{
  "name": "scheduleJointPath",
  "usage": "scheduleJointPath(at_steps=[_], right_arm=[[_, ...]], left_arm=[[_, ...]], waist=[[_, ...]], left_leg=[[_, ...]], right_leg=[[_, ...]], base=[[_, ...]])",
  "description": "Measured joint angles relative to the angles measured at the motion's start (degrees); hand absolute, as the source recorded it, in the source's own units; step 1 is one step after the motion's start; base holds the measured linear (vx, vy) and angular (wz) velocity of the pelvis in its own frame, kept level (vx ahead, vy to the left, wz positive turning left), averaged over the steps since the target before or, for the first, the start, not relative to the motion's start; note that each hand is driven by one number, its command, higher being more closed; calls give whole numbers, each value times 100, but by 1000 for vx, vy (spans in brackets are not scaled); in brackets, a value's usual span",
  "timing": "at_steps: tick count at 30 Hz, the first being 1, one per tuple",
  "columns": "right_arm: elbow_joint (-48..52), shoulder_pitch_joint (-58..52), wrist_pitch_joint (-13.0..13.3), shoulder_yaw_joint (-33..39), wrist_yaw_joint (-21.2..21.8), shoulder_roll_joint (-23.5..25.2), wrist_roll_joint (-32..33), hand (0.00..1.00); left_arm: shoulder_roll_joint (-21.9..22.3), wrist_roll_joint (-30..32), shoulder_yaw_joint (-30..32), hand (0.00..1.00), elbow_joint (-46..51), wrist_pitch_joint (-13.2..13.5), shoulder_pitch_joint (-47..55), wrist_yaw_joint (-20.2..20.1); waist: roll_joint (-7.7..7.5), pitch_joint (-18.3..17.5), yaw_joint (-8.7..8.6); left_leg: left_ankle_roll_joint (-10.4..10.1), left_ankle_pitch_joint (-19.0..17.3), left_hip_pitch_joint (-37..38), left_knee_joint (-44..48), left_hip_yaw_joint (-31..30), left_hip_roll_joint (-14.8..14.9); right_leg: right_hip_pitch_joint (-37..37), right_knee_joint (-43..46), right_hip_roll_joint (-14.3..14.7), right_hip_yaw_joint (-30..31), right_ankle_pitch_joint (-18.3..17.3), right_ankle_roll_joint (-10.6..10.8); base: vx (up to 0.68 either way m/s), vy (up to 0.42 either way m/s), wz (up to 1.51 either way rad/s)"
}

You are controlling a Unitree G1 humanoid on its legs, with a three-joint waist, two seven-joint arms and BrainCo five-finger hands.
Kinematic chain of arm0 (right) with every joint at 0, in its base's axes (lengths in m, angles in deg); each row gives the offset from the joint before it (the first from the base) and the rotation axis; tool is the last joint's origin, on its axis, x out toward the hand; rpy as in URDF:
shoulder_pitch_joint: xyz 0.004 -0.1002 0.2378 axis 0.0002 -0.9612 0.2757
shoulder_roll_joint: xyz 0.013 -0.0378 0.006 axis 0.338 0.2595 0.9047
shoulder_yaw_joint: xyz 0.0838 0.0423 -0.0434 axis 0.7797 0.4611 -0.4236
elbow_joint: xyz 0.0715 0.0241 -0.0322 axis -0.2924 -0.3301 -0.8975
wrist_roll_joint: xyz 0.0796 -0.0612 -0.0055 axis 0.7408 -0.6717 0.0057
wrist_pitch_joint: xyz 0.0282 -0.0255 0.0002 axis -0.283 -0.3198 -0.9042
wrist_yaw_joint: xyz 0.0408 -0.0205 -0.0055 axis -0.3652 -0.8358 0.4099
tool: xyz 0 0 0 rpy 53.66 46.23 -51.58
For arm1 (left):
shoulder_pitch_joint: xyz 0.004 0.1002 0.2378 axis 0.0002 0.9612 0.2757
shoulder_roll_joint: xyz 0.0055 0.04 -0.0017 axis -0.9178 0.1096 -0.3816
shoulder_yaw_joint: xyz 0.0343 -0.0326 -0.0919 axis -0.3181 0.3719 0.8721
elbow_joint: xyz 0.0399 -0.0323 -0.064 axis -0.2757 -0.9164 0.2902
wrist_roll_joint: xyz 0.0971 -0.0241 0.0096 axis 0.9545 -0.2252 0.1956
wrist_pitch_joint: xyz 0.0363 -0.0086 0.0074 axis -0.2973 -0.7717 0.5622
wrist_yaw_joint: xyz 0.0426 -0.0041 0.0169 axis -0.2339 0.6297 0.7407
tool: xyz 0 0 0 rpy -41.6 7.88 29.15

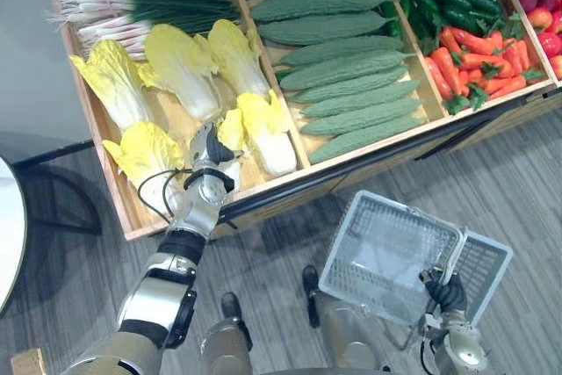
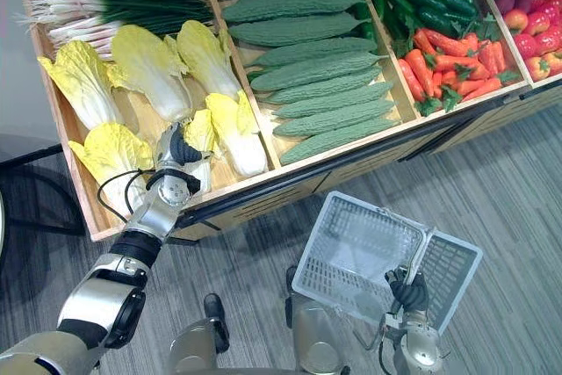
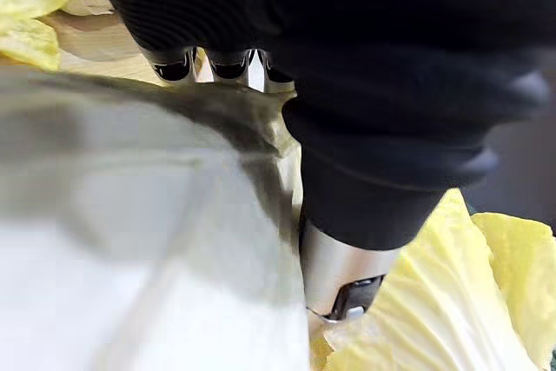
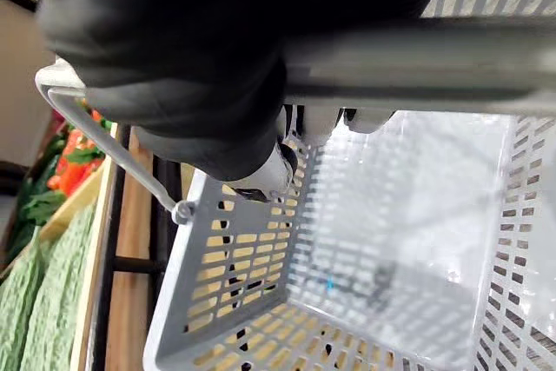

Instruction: Pick vegetable in the basket

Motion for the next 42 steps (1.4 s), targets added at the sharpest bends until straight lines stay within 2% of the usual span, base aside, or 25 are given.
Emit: scheduleJointPath(at_steps=[8,12,17,22,25,27,29,32,34,35,36,37,38,39,41,42], right_arm=[[265,2,-5,105,-6,2,20,100],[265,3,-16,260,-12,10,-6,100],[265,1,-72,406,-12,55,-161,100],[249,-20,-117,607,-13,144,-239,100],[257,-53,-129,717,-9,150,-289,100],[326,-196,-217,806,-10,178,-292,100],[444,-286,-239,829,-11,251,-314,100],[875,-497,-263,828,-17,473,-400,100],[1080,-531,-269,826,-39,532,-412,100],[1180,-496,-271,821,-55,557,-431,100],[1236,-489,-272,815,-61,571,-441,100],[1322,-431,-272,752,-108,597,-497,100],[1317,-337,-274,682,-148,595,-555,100],[1313,-284,-275,659,-149,594,-591,100],[1247,56,-275,647,-154,575,-715,100],[1235,163,-275,647,-154,565,-754,100]], left_arm=[[-158,-209,12,100,297,91,315,-24],[-213,-387,140,100,1127,115,896,36],[-146,-639,611,100,2596,115,1986,61],[360,-859,948,100,4066,199,3083,202],[644,-960,1133,100,4887,277,3600,322],[892,-1049,1136,100,5551,415,3959,405],[990,-1053,1134,100,5841,505,4080,420],[1156,-1253,1003,100,6320,727,4218,430],[1197,-1368,878,100,6422,779,4258,421],[1235,-1443,746,100,6424,779,4261,396],[1269,-1484,671,100,6426,780,4269,391],[1309,-1533,546,100,6423,787,4287,386],[1355,-1597,403,100,6370,799,4288,363],[1358,-1606,337,100,6307,828,4285,335],[1356,-1728,114,100,5967,908,4240,143],[1357,-1741,68,100,5874,911,4235,125]], waist=[[67,59,-7],[106,74,8],[130,64,17],[212,7,51],[340,-149,84],[465,-311,172],[500,-368,191],[525,-407,192],[519,-425,186],[509,-443,197],[509,-455,205],[491,-456,202],[462,-471,186],[453,-475,181],[441,-491,137],[428,-497,129]], left_leg=[[2,1,283,-154,70,-52],[3,1,470,-266,72,-83],[5,5,707,-384,72,-157],[9,-1,942,-415,118,-163],[39,-71,1045,-397,244,-145],[24,-204,1205,-287,436,-69],[20,-278,1224,-177,508,-28],[4,-578,1258,248,878,173],[-1,-729,1248,521,1148,292],[12,-805,1266,667,1378,410],[14,-844,1284,716,1527,449],[22,-880,1373,755,1799,505],[41,-901,1488,792,2095,566],[40,-907,1567,795,2245,567],[39,-907,1818,717,2798,654],[37,-906,1893,694,2922,652]], right_leg=[[202,-40,-6,63,-27,35],[368,-88,-21,62,-64,73],[557,-124,-32,62,-106,95],[803,-221,2,112,-105,96],[845,-223,42,182,-95,107],[960,-258,121,351,-60,133],[991,-285,186,440,-28,134],[975,-266,365,753,1,183],[870,-214,487,980,37,226],[731,-195,511,975,7,179],[653,-196,413,720,1,149],[565,-181,92,3,10,56],[481,-150,-287,-901,44,-135],[474,-139,-491,-1379,58,-247],[503,150,-1233,-3298,28,-629],[499,246,-1369,-3632,25,-639]], base=[[3,6,-3],[9,5,1],[40,27,-1],[-2,4,-4],[-33,0,-21],[-52,20,-39],[-51,7,-34],[-103,16,-62],[-84,39,-87],[-74,19,-81],[-84,59,-112],[-47,59,-120],[-17,52,-124],[43,6,-125],[77,-37,-132],[120,-137,-145]])
